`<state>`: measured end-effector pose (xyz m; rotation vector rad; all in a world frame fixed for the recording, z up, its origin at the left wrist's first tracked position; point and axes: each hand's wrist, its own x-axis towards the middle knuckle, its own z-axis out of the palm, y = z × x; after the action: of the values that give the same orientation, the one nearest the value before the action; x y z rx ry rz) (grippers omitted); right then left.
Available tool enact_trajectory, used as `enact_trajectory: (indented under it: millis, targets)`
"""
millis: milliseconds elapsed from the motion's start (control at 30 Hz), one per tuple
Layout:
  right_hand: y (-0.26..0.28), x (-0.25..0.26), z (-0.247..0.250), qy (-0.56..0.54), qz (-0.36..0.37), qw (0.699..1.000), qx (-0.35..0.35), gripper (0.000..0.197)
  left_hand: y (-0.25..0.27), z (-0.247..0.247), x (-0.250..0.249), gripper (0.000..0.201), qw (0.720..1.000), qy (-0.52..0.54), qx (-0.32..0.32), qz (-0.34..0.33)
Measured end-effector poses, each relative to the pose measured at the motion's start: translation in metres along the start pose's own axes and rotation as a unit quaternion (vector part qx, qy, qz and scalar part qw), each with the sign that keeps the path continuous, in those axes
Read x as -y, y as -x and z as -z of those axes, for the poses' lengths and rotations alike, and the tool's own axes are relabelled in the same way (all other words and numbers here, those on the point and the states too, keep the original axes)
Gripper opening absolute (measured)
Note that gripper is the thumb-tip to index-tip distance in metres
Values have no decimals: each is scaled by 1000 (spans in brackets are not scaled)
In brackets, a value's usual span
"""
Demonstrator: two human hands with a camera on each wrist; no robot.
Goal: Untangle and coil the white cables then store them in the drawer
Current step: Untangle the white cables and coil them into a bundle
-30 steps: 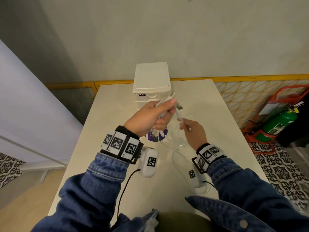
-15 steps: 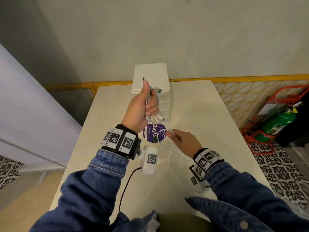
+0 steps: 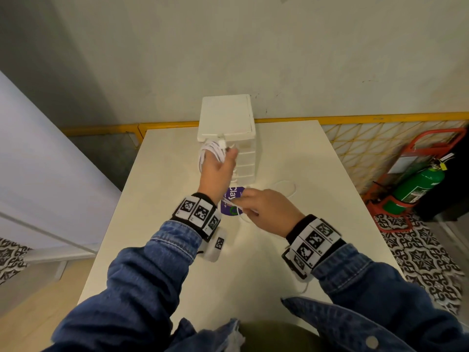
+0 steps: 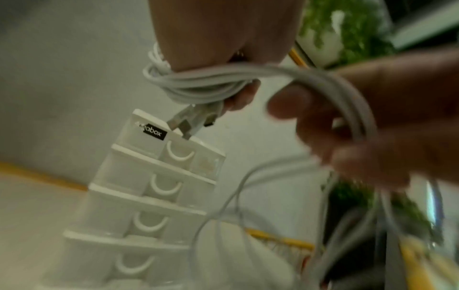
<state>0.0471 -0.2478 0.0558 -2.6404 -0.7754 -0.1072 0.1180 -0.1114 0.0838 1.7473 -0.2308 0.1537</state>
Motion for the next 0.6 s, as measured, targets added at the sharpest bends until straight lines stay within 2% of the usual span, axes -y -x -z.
enact_trajectory:
  millis: [67, 167, 267, 367, 400, 433, 500, 600]
  targets:
    - [-3, 2, 18, -4, 17, 998, -59, 32, 4, -1, 12, 34, 993, -96, 68, 5]
    - [-5, -2, 40, -9, -5, 992, -128, 23, 10, 1, 13, 54, 967, -158, 188, 63]
    - [-4, -18, 53, -16, -33, 983, -179, 18, 18, 5, 5, 69, 937, -114, 310, 115]
    - [2, -45, 58, -21, -86, 974, -210, 16, 23, 13, 4, 65, 908, -47, 384, 161]
    - [5, -55, 56, -16, -107, 969, -223, 13, 24, 15, 4, 57, 903, -37, 395, 164]
    - [9, -65, 52, -15, -137, 963, -231, 11, 24, 18, 2, 42, 902, -24, 398, 165]
    - [17, -82, 40, -25, -206, 951, -227, 12, 22, 23, -3, 18, 911, 24, 377, 165]
    - [30, -95, 15, -71, -263, 948, -166, 21, 11, 31, -10, 24, 927, 114, 332, 129]
